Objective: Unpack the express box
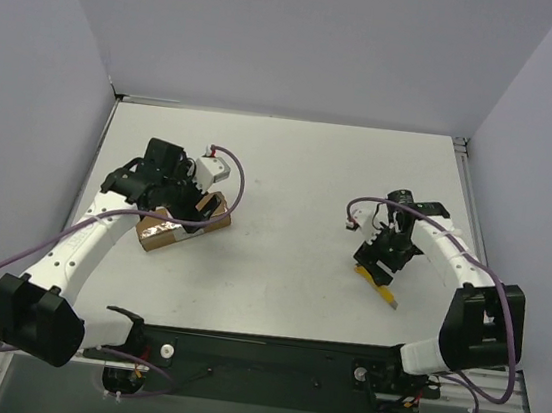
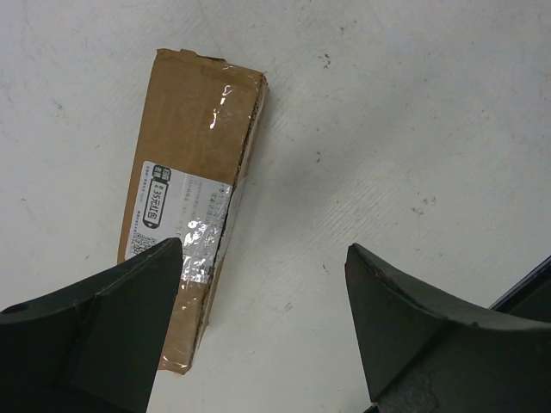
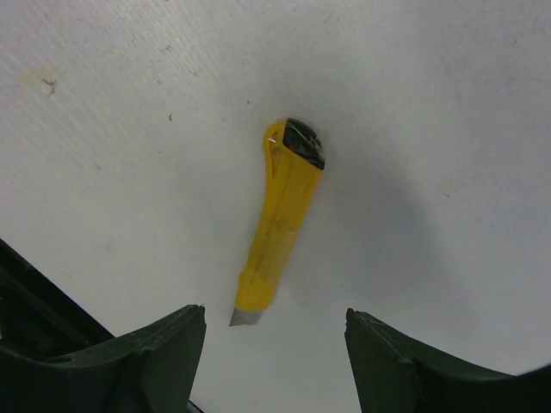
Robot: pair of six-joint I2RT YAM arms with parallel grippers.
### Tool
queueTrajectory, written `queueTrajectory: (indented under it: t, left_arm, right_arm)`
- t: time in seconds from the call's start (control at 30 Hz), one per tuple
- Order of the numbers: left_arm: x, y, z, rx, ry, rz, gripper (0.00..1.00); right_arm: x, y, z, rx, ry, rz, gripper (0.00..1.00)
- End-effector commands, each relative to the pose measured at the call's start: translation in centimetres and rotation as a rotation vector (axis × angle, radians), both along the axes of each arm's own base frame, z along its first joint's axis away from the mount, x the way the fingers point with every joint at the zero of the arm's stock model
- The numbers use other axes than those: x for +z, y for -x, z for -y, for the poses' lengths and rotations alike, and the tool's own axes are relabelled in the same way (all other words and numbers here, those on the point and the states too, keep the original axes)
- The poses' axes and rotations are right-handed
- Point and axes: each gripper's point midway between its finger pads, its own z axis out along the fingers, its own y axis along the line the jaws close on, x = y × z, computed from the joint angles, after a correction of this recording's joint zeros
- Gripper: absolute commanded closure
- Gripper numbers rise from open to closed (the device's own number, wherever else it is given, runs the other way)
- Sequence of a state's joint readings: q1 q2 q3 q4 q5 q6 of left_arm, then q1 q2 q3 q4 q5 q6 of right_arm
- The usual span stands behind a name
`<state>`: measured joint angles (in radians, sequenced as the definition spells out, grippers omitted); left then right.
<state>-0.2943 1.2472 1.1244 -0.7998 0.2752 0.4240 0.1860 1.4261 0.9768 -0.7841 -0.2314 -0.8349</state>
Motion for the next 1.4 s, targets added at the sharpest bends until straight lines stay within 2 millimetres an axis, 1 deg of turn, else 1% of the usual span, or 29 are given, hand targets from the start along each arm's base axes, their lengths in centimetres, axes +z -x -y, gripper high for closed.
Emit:
queueTrajectory:
  t: [0.0,0.1,0.23,0.3,0.33,0.37,0.4,0.5,0.53,0.57,0.6,0.67,0.7,0.73,0.77,0.8,0.87,0.9,0.93,1.0,1.03,1.1,1.13,1.17,1.23,1.27,1.3,1.33,1.37]
  left_arm:
    - [0.8,0.5,0.5,-0.029,0.017,0.024,0.14]
    - [0.9,0.4,0.4,-0.023,0.013,0.030,0.15]
    - [0.8,0.4,0.1,-0.015,0.000,0.031,0.15]
    - [0.7,0.6,0.0,-0.014,-0.003,0.025,0.15]
    - [0.7,0.6,0.0,-0.015,-0.006,0.025,0.15]
    - [0.7,0.6,-0.1,-0.014,-0.007,0.026,0.15]
    - [0.7,0.6,-0.2,-0.011,-0.009,0.028,0.15]
    - [0.7,0.4,-0.2,-0.009,-0.016,0.029,0.15]
    - [0.8,0.2,-0.2,-0.008,-0.018,0.033,0.15]
    - [0.7,0.1,-0.3,-0.008,-0.021,0.035,0.15]
    - [0.8,-0.1,-0.2,-0.010,-0.022,0.038,0.15]
    - [0.9,-0.4,-0.2,-0.011,-0.022,0.043,0.16]
    - [0.8,-0.6,-0.1,-0.012,-0.024,0.041,0.15]
    - [0.7,-0.7,-0.2,-0.010,-0.022,0.037,0.15]
    - [0.9,-0.9,-0.1,-0.009,-0.019,0.042,0.15]
    - [0.7,-0.9,0.0,-0.013,-0.017,0.032,0.15]
    - [0.7,-1.1,0.2,-0.018,-0.012,0.027,0.16]
    - [0.6,-1.2,0.3,-0.022,-0.009,0.020,0.16]
    - [0.6,-1.2,0.4,-0.022,-0.006,0.016,0.16]
    - [0.5,-1.3,0.6,-0.024,0.000,0.006,0.16]
    - [0.5,-1.3,0.7,-0.026,0.005,0.003,0.16]
    - [0.5,-1.5,0.9,-0.027,0.010,-0.002,0.16]
    - [0.6,-1.5,1.0,-0.030,0.013,0.001,0.16]
    - [0.6,-1.5,1.1,-0.031,0.016,-0.004,0.16]
    - [0.6,-1.7,1.5,-0.039,0.019,-0.005,0.16]
    - [0.6,-1.7,1.6,-0.046,0.022,-0.009,0.16]
    - [0.6,-1.7,1.7,-0.049,0.020,-0.013,0.16]
    - [0.7,-1.9,1.9,-0.052,0.024,-0.010,0.16]
    - [0.8,-2.0,2.0,-0.054,0.028,-0.011,0.16]
  right_arm:
    - [-0.9,-0.6,-0.5,0.081,0.021,-0.037,0.36]
    - [-2.1,-1.0,-1.3,0.129,0.039,-0.074,0.39]
    - [-3.6,-2.5,-2.7,0.151,0.080,-0.091,0.44]
    - [-4.6,-3.4,-2.8,0.144,0.135,-0.084,0.48]
    - [-4.8,-3.8,-3.3,0.156,0.152,-0.074,0.50]
    - [-5.1,-4.0,-3.3,0.157,0.175,-0.070,0.54]
    - [-5.7,-4.4,-3.1,0.138,0.209,-0.071,0.55]
    - [-6.3,-5.0,-3.4,0.120,0.255,-0.065,0.60]
    - [-6.4,-5.1,-3.6,0.112,0.256,-0.069,0.63]
    - [-6.3,-5.5,-3.6,0.103,0.277,-0.057,0.70]
    - [-6.7,-5.6,-3.7,0.091,0.281,-0.068,0.72]
    - [-6.6,-6.3,-4.3,-0.013,0.262,-0.063,0.77]
    - [-6.1,-7.8,-4.9,-0.058,0.246,-0.040,0.78]
    - [-5.8,-8.2,-6.3,-0.149,0.183,-0.053,0.80]
    - [-5.3,-8.5,-6.7,-0.193,0.163,-0.064,0.83]
    - [-4.3,-10.3,-7.8,-0.244,0.125,-0.022,0.87]
    - [-3.4,-11.6,-8.5,-0.363,0.104,0.017,1.00]
    - [-2.7,-12.5,-9.0,-0.392,0.081,0.040,1.00]
    - [-2.5,-12.7,-9.2,-0.417,0.074,0.044,1.00]
    - [-2.5,-12.5,-9.3,-0.524,0.072,0.036,1.00]
    - [-2.8,-12.0,-9.3,-0.558,0.080,0.018,1.00]
    - [-3.1,-10.1,-9.4,-0.638,0.081,-0.046,0.98]
    - [-3.9,-8.2,-9.2,-0.640,0.096,-0.105,0.97]
    - [-4.1,-6.7,-9.6,-0.665,0.088,-0.160,0.93]
    - [-4.1,-4.5,-9.4,-0.732,0.092,-0.209,0.89]
    - [-4.5,-2.8,-8.8,-0.761,0.119,-0.249,0.81]
    - [-4.1,-2.2,-9.4,-0.787,0.074,-0.286,0.73]
    - [-4.0,-2.1,-9.2,-0.803,0.050,-0.308,0.51]
    - [-3.6,-2.3,-9.3,-0.812,0.018,-0.324,0.42]
